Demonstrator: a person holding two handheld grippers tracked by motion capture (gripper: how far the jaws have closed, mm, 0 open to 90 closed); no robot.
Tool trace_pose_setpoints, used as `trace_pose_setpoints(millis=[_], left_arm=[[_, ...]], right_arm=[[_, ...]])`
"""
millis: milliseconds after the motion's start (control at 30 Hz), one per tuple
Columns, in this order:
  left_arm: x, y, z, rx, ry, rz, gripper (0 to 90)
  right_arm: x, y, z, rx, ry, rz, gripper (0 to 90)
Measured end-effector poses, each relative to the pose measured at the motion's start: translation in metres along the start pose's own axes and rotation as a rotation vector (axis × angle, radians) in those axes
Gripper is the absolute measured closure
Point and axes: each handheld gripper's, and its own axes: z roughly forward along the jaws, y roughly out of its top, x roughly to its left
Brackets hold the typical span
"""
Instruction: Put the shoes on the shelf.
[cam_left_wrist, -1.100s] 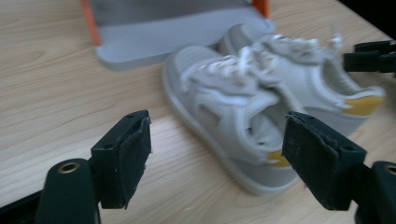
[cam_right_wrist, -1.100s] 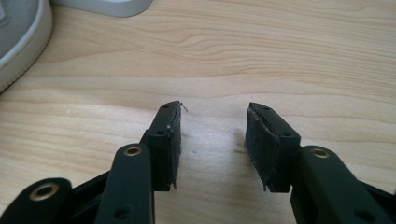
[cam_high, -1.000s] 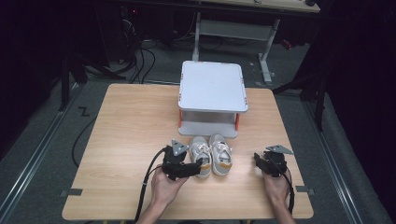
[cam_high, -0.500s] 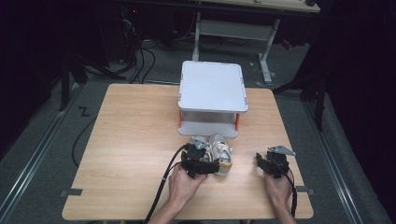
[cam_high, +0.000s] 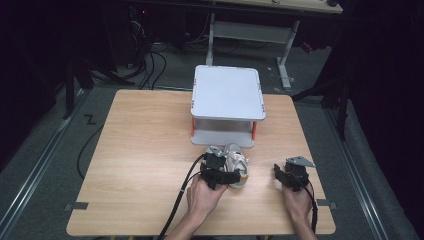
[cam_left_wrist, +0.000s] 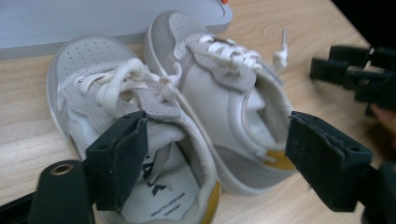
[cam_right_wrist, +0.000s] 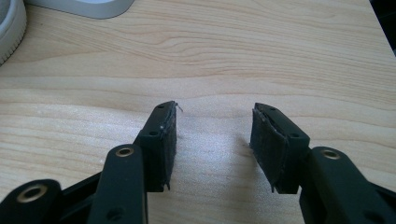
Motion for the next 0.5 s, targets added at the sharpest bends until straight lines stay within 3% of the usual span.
trace_pose_setpoints(millis=[167,367,500], left_arm=[[-0.0007,0.0057,0.0010,-0.017,0.012,-0.039,20.4],[-0.0085,0.0028,0.0018,0.003,0.096,0.022,28.1],[-0.0052,0.0054,0.0003,0.014,0.082,-0.008,31.2]], right_arm=[[0.0012,0.0000,-0.0001,-0.002,-0.005,-0.006,51.0],[0.0020,0.0000,-0.0003,-0.002,-0.007,-0.014,51.1],[0.0028,0.0000,-0.0002,-0.004,-0.008,-0.018,51.1]])
